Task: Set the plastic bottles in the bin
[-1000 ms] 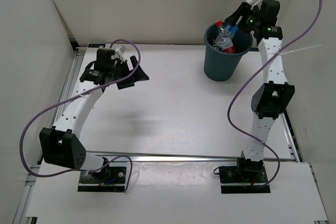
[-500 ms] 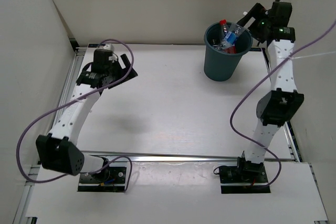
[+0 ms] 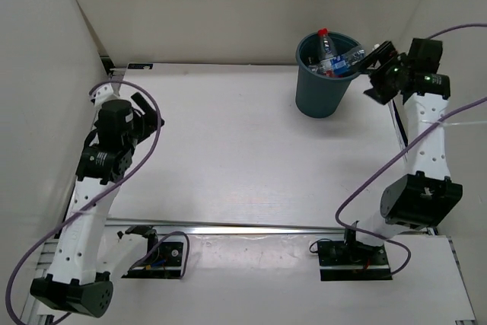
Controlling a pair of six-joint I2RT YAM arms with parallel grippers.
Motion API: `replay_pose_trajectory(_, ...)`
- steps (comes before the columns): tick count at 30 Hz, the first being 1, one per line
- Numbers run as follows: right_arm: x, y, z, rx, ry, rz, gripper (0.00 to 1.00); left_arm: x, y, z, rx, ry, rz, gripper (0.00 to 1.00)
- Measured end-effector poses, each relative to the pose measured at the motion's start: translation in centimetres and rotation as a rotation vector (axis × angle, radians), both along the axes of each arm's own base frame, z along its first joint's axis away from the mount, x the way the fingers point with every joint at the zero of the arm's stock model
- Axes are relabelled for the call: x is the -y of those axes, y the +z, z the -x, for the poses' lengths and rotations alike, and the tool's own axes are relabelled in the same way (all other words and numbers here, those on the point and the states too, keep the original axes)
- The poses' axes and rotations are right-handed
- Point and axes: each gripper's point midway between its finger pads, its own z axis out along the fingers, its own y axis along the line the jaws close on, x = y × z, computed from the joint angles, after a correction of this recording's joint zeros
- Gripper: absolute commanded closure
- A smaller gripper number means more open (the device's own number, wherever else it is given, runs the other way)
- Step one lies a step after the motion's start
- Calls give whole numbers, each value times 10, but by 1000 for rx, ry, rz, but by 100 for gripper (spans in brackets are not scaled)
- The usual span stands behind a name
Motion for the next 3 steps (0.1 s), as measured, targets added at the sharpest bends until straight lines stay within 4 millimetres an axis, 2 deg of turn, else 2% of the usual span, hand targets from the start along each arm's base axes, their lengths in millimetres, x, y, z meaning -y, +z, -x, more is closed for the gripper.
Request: replay_pose_trajectory(3, -16, -42, 12, -123, 43, -51, 0, -18, -16, 16, -44, 88, -32, 0)
